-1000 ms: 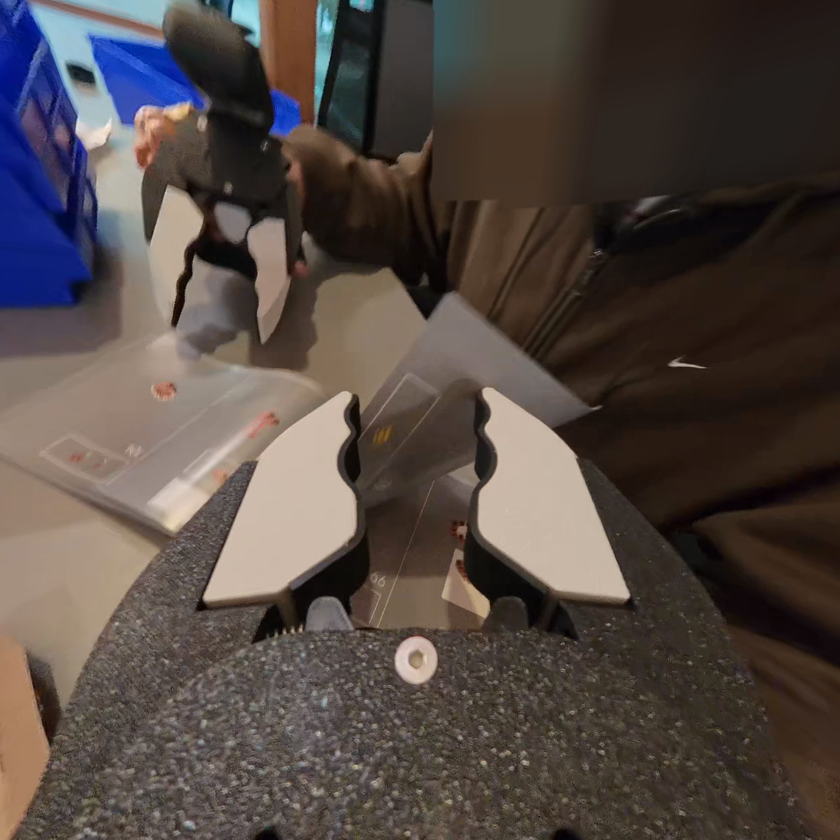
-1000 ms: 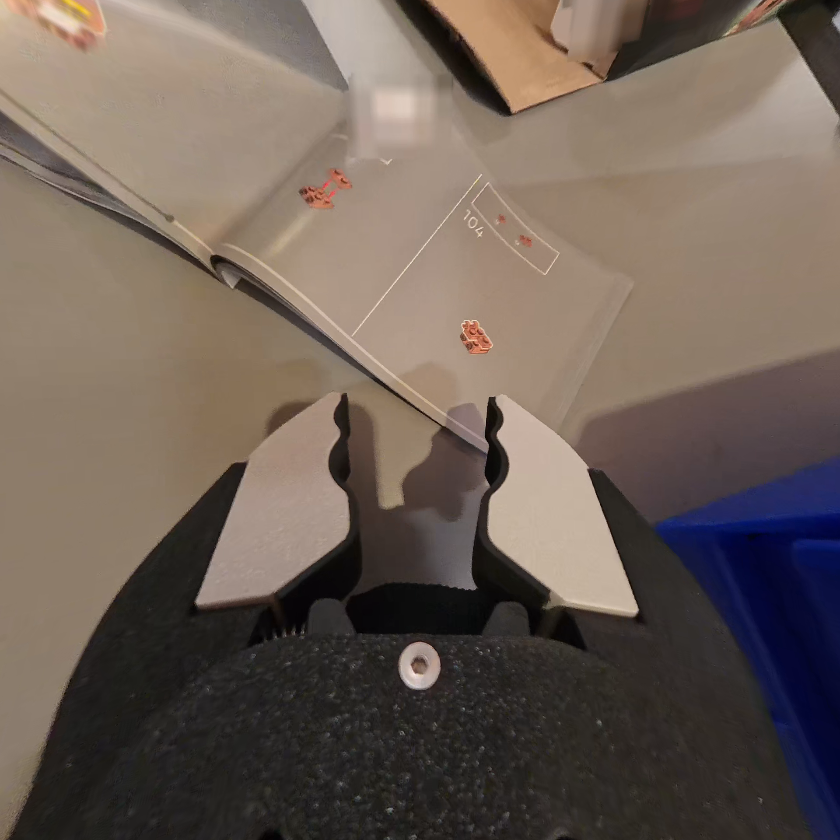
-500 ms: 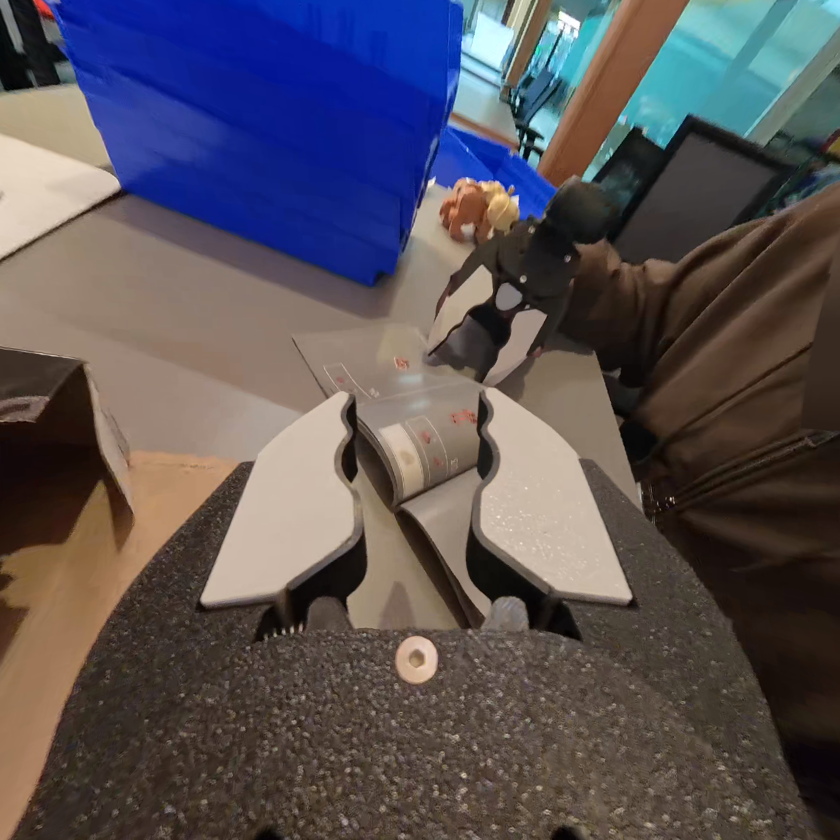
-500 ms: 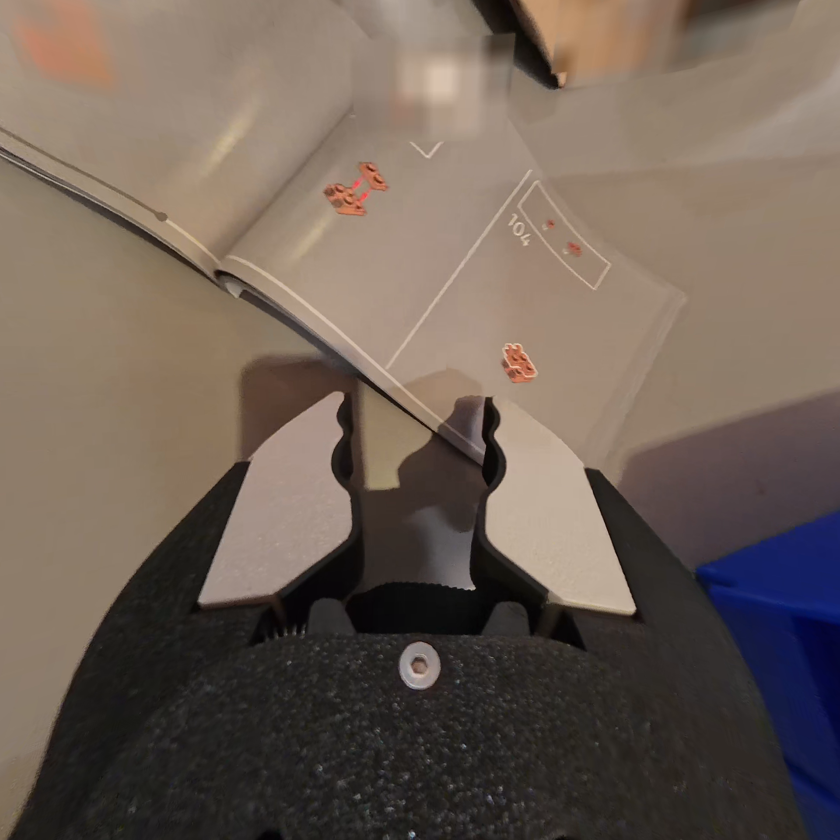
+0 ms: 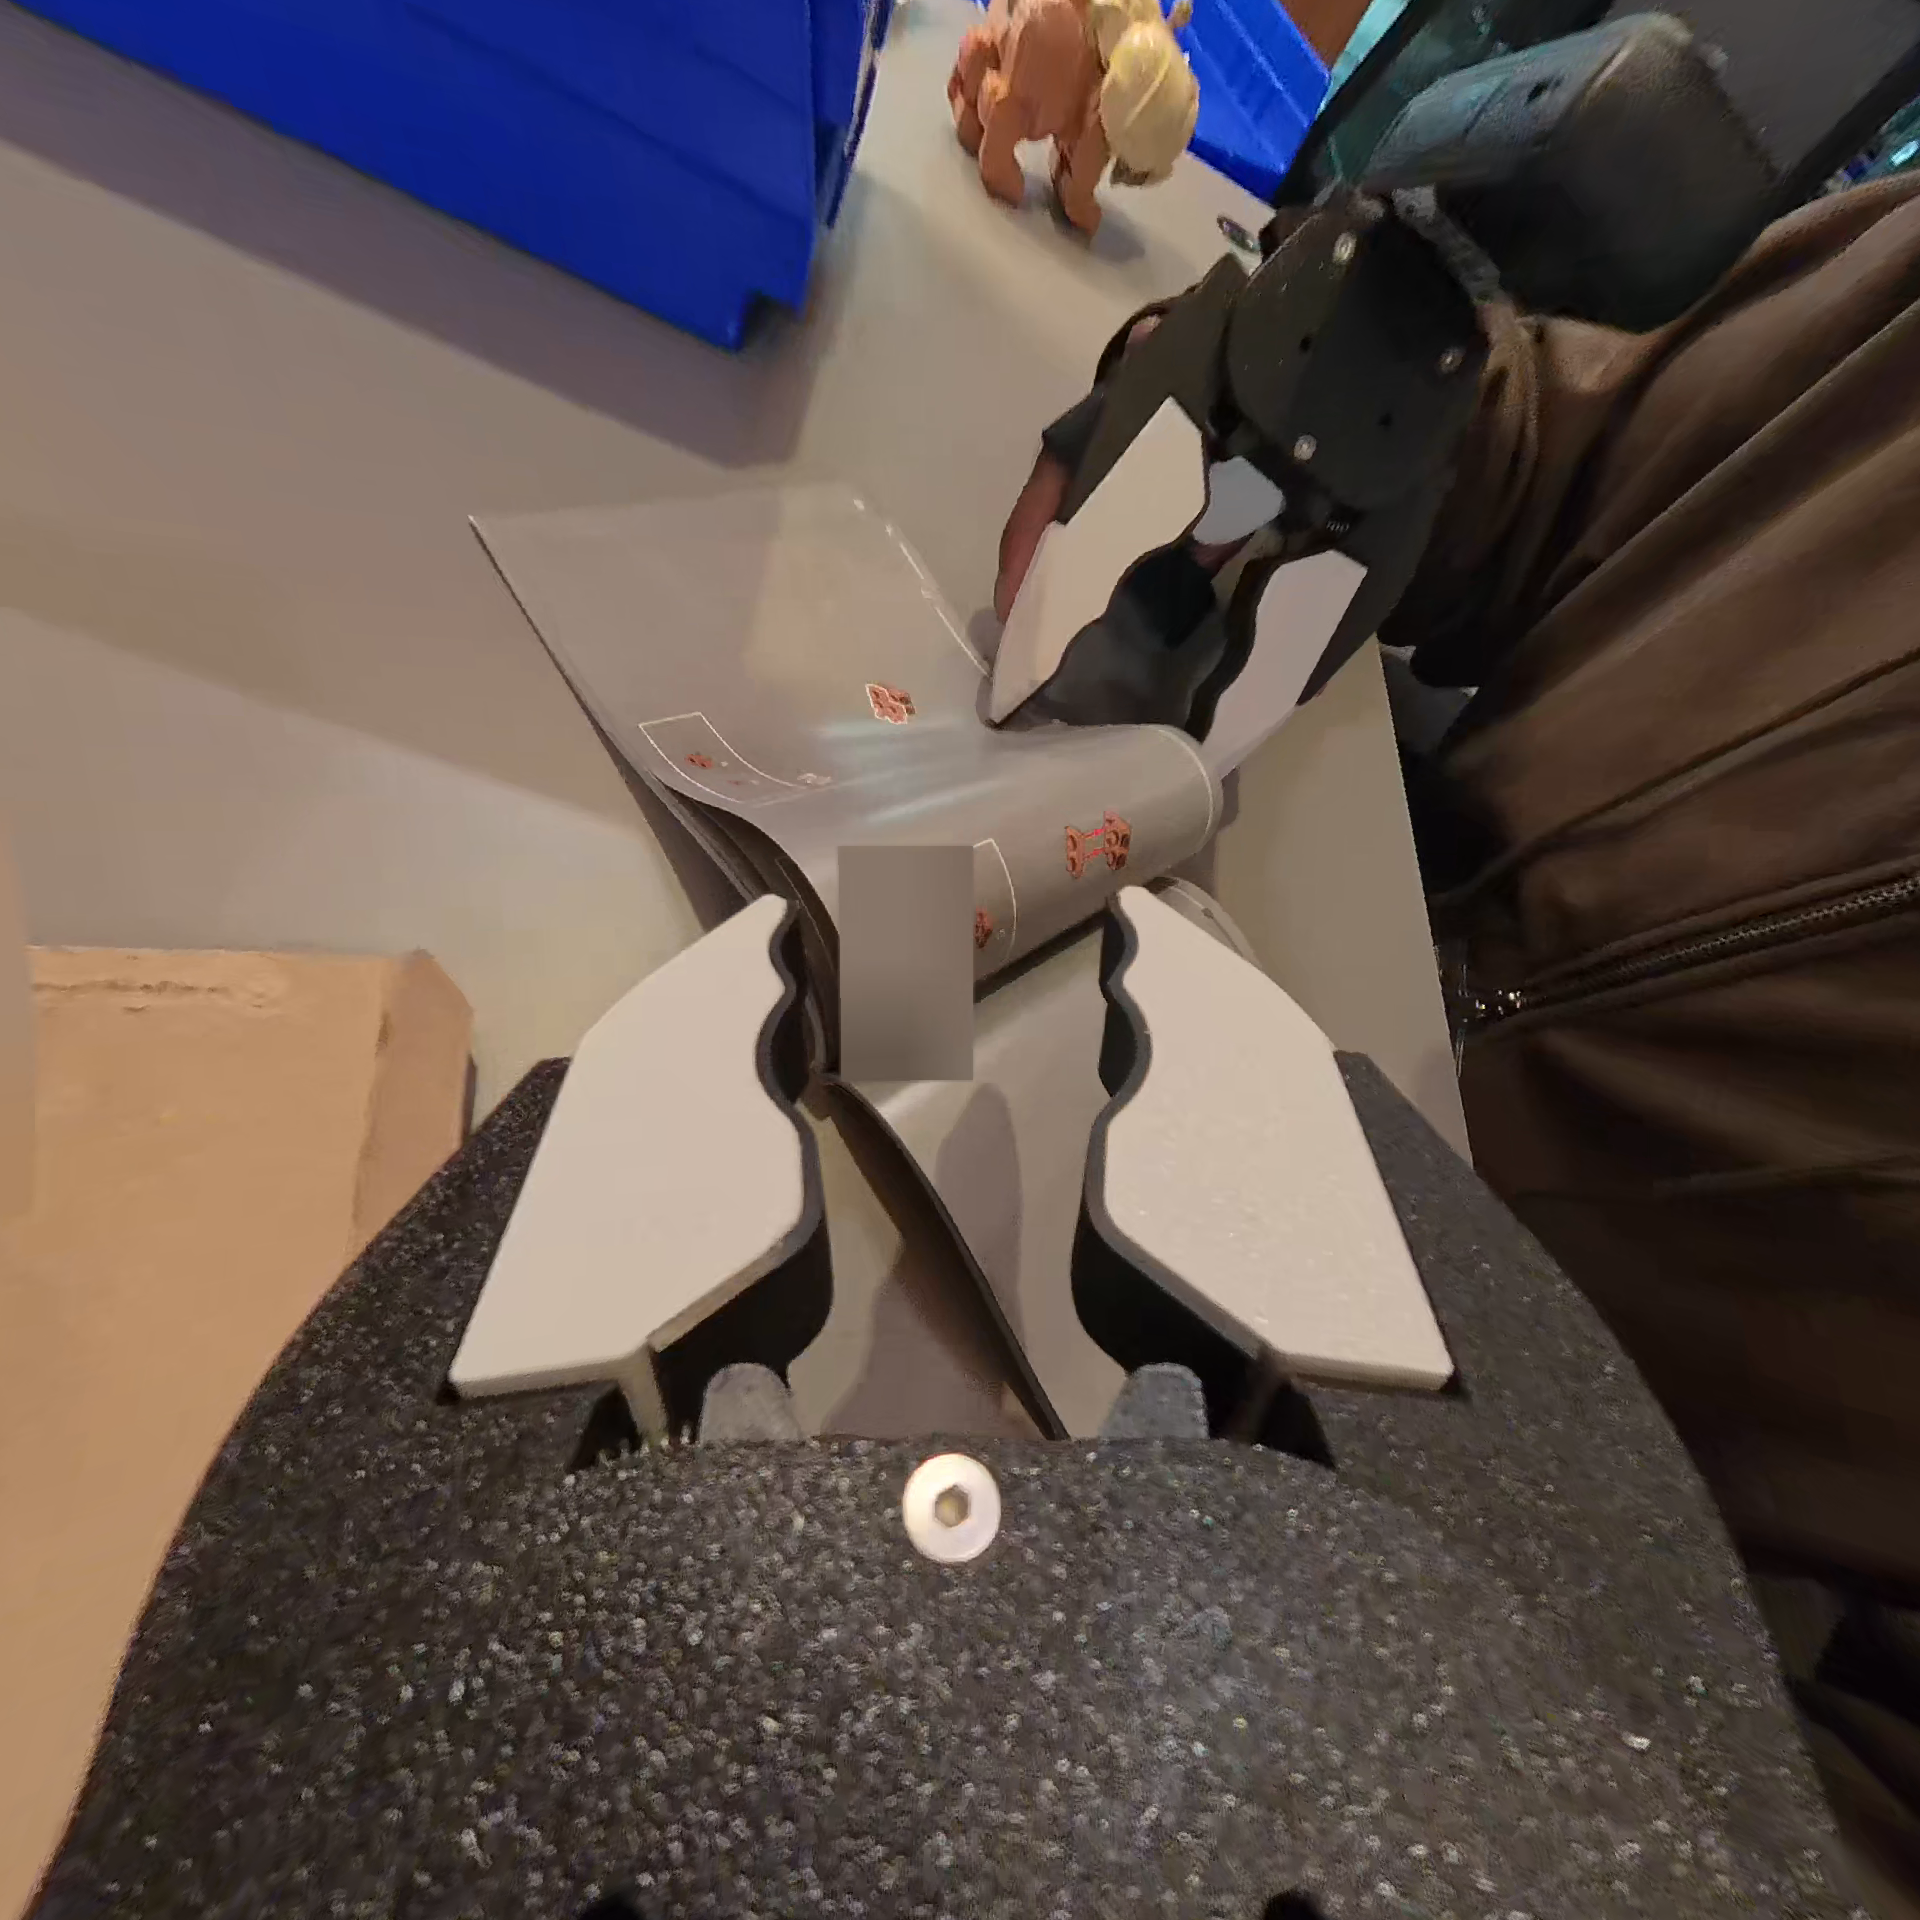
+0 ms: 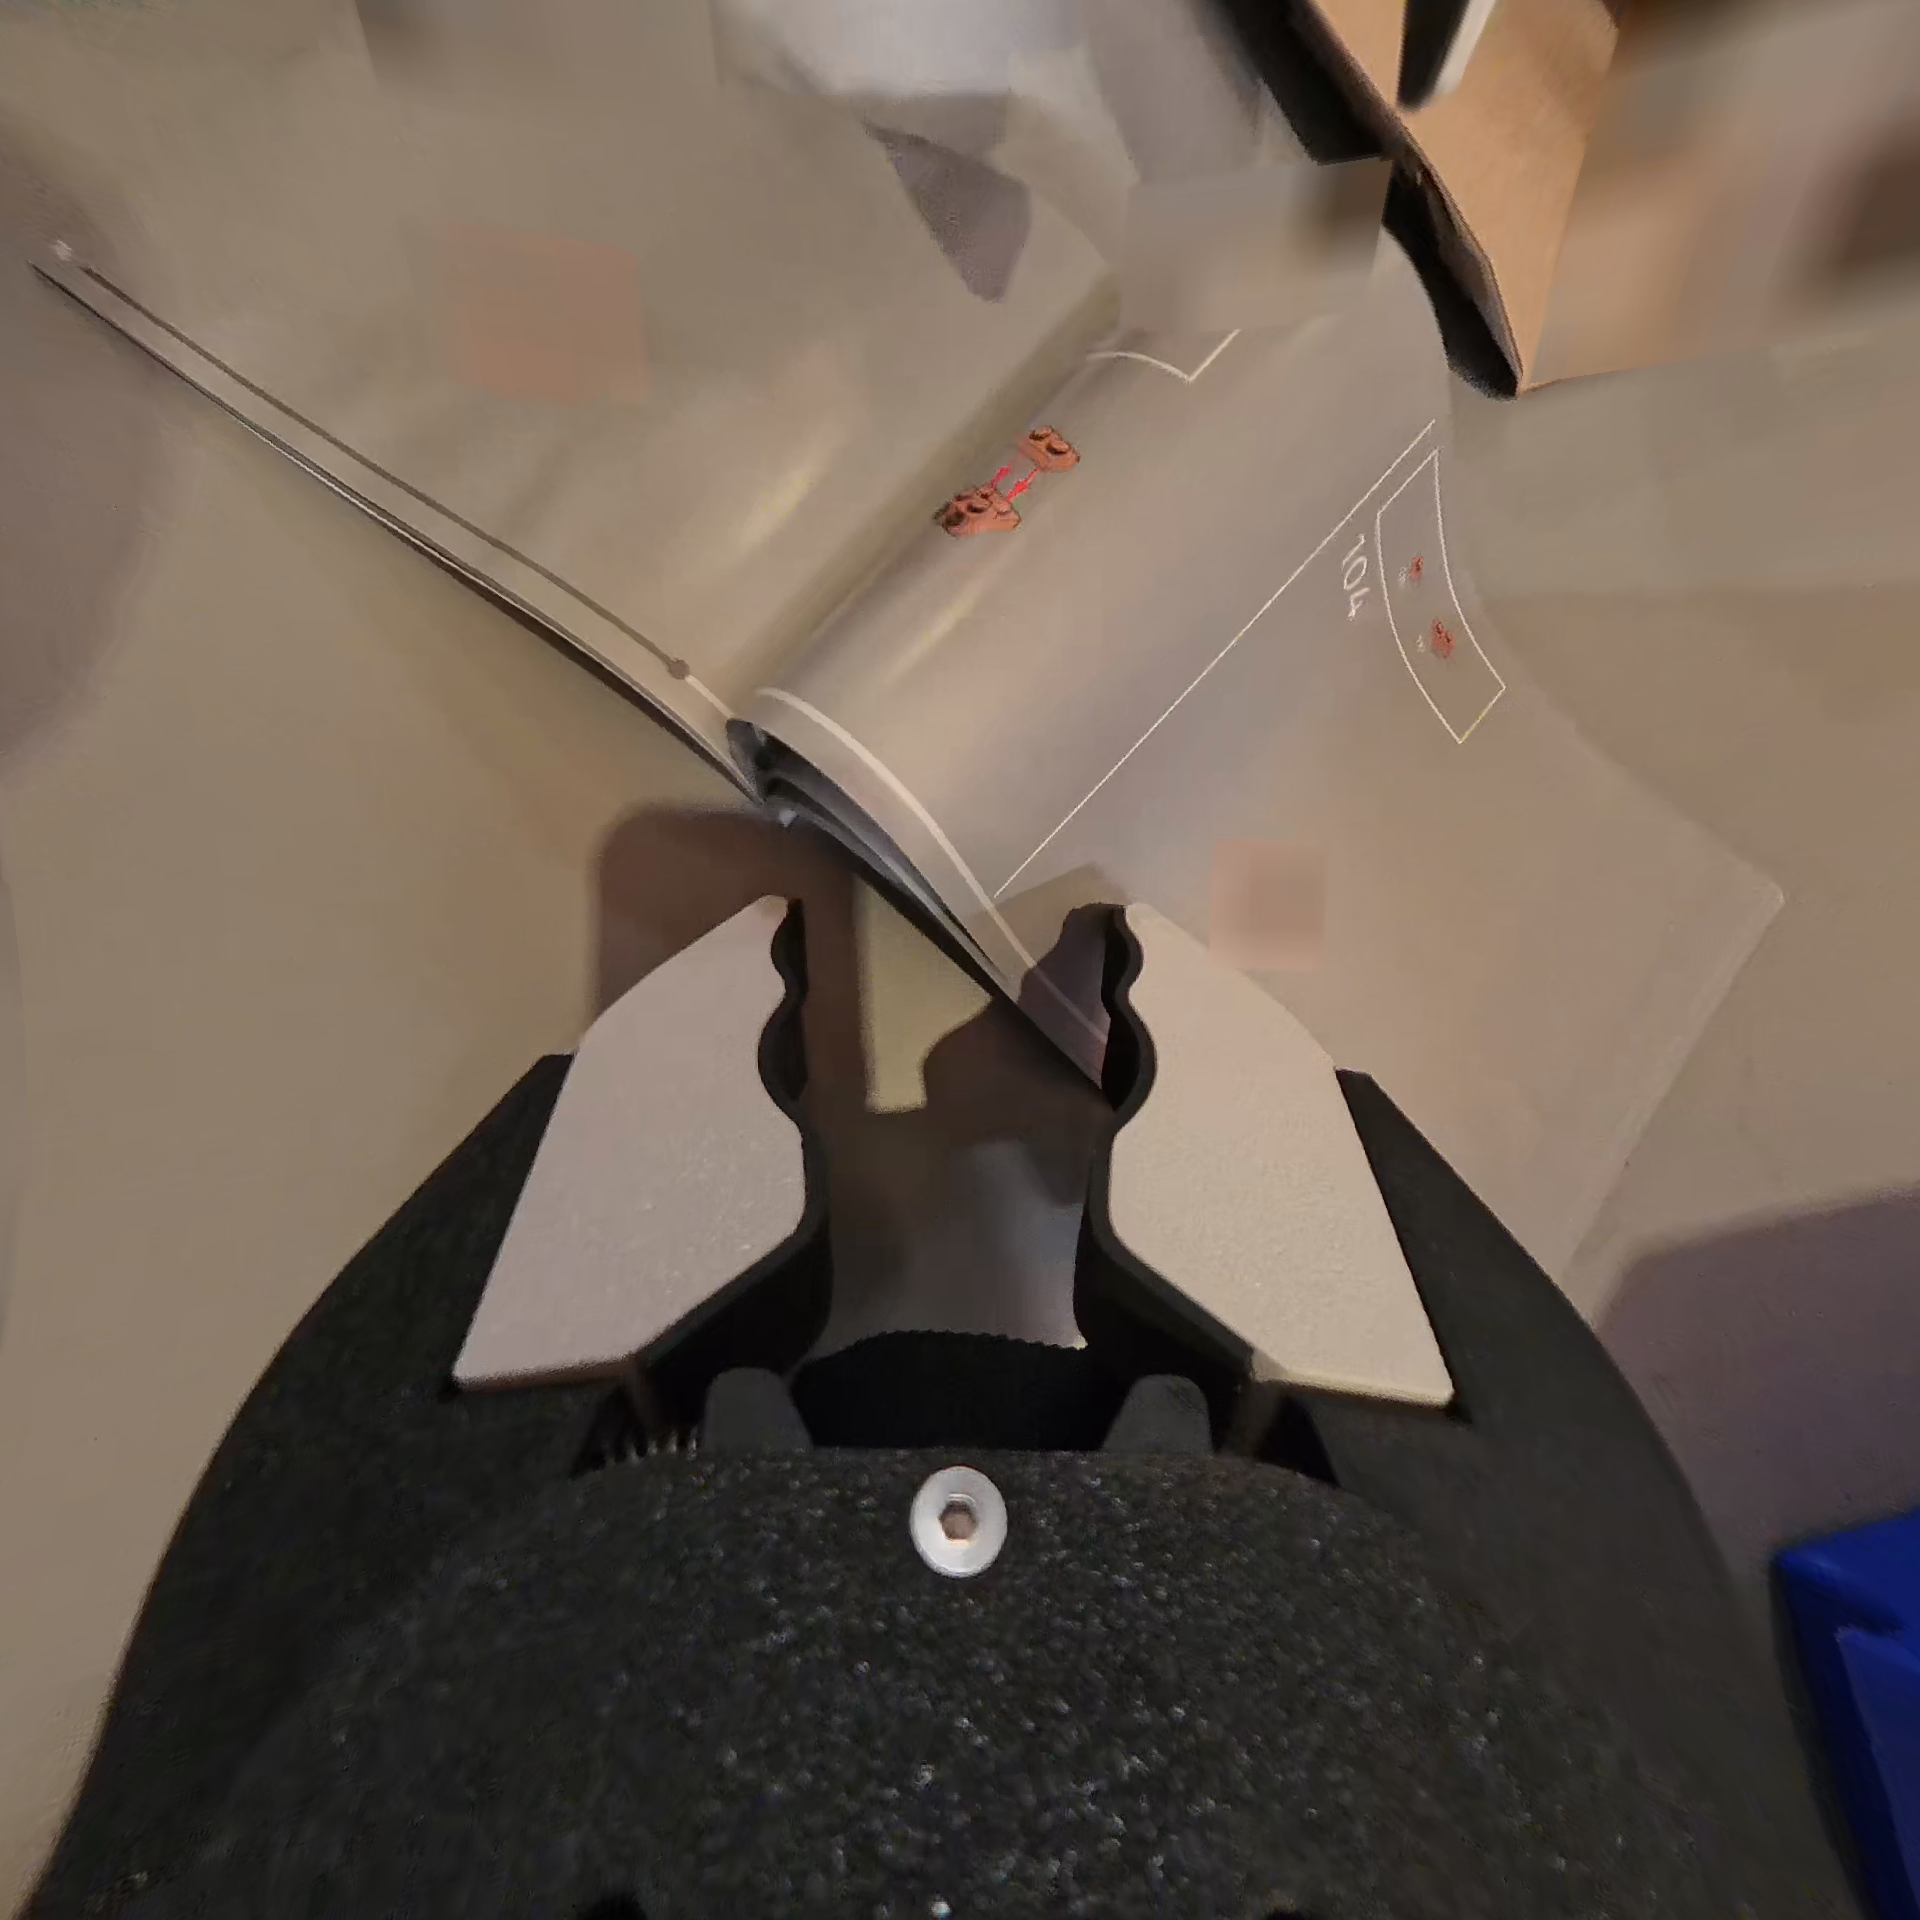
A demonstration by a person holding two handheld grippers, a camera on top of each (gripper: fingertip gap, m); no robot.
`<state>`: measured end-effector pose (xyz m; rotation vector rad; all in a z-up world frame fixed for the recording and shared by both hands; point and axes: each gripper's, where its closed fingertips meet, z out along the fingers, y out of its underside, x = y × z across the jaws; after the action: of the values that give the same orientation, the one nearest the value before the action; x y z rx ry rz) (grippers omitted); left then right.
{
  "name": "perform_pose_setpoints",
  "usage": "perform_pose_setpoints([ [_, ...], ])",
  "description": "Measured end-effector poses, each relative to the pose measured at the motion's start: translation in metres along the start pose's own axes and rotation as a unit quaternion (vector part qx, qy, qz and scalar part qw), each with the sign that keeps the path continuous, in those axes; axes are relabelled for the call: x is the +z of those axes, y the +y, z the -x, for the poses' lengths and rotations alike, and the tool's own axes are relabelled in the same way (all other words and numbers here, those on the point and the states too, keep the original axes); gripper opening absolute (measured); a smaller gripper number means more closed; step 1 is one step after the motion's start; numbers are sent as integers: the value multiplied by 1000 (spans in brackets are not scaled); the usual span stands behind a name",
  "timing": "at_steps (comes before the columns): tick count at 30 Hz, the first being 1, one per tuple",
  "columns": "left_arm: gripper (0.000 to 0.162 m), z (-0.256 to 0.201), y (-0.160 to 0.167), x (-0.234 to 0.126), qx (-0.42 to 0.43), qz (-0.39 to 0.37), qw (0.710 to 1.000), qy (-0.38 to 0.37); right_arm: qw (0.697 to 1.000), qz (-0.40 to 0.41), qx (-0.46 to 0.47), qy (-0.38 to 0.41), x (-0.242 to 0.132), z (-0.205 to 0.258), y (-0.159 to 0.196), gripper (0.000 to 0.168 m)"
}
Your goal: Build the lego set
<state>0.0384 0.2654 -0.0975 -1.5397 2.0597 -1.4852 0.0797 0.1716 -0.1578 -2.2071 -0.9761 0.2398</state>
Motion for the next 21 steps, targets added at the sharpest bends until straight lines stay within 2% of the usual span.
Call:
perform_pose_setpoints([
  [7, 55, 2, 8, 9, -18, 24, 1000, 3, 1000, -21, -12, -9, -1, 7, -9, 55],
  [13, 51, -11, 6, 8, 2, 24, 999, 28, 999, -40, -18, -8, -2, 8, -16, 56],
  [21, 41, -51, -1, -10, 71, -22, 988, 132, 995, -96, -21, 2, -39, -14, -15, 64],
])
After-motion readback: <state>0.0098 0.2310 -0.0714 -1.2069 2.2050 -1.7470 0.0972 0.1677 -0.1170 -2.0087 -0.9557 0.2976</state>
